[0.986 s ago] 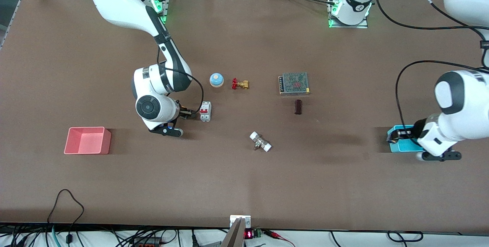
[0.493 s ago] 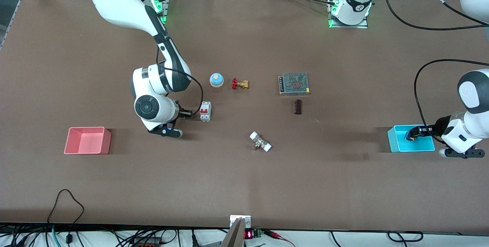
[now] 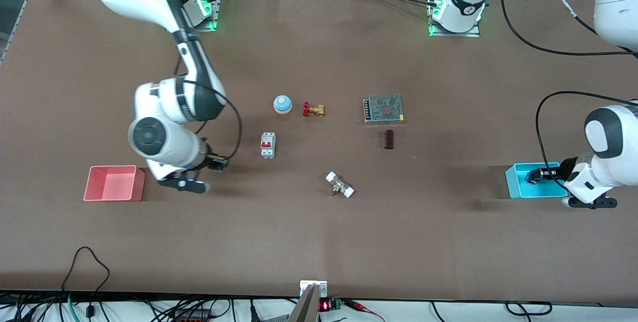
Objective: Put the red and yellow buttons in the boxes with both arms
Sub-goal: 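Carry the yellow button into the pink box while the left gripper carries red into cyan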
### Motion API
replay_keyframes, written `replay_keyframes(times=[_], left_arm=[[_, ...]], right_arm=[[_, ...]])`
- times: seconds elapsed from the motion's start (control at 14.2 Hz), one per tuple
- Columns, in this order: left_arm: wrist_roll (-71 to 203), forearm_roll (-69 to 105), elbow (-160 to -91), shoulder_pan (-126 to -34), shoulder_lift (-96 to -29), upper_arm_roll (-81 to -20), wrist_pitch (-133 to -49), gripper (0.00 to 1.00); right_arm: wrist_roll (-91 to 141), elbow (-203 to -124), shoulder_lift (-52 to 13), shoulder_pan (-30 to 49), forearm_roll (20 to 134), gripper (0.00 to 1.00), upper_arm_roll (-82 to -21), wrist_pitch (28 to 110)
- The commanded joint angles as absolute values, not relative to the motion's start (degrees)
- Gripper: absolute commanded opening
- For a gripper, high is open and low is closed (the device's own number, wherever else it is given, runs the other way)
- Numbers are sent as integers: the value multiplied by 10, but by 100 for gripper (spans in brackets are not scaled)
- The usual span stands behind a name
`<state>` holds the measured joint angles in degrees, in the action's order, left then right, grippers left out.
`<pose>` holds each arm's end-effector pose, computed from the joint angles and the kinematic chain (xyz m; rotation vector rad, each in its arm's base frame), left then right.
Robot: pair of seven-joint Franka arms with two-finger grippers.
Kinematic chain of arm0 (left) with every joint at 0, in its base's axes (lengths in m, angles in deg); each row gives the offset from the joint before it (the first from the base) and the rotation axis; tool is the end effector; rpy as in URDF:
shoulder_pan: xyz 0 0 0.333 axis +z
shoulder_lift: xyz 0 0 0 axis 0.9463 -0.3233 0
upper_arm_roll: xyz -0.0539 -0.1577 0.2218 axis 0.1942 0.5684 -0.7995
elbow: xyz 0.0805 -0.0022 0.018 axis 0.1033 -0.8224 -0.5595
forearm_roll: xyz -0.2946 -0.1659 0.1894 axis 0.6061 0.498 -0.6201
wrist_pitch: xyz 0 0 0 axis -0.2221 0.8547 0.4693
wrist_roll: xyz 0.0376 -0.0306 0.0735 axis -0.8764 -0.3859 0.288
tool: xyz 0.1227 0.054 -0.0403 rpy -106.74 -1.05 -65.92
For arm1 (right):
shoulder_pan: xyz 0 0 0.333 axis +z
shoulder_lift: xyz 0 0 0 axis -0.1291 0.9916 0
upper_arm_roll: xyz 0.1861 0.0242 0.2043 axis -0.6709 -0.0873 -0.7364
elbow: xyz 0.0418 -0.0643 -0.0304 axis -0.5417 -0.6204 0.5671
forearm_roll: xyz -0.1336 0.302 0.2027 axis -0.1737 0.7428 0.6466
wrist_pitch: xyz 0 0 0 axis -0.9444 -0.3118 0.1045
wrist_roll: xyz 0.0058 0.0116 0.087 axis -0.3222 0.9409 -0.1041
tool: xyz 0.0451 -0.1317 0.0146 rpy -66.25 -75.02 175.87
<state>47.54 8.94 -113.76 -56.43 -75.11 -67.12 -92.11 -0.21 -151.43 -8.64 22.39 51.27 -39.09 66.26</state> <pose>0.6424 0.1513 0.1956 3.0849 0.0403 -0.2030 0.6391 0.1754 0.2602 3.0963 -0.2863 -0.1539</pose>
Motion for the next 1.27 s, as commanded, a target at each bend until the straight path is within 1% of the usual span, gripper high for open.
replay_keyframes(times=[0.0,0.07,0.28,0.35,0.56,0.99,1.2], left_arm=[[464,82,-1128,-563,-755,-669,-920,77],[464,81,-1128,-563,-755,-669,-921,88],[463,81,-1128,-563,-754,-669,-920,93],[464,81,-1128,-563,-752,-669,-919,93],[471,81,-1114,-565,-740,-667,-914,100],[474,81,-1114,-584,-676,-658,-912,100],[494,81,-1117,-598,-632,-658,-882,100]], right_arm=[[109,-1507,-87,198,506,0,-346,628],[158,-1507,-87,183,506,0,-335,623],[255,-1504,-73,127,506,0,-325,629],[278,-1492,-61,114,502,0,-325,629],[327,-1464,-29,71,490,0,-327,631],[374,-1457,3,53,489,0,-325,666],[385,-1457,23,44,489,0,-326,693]])
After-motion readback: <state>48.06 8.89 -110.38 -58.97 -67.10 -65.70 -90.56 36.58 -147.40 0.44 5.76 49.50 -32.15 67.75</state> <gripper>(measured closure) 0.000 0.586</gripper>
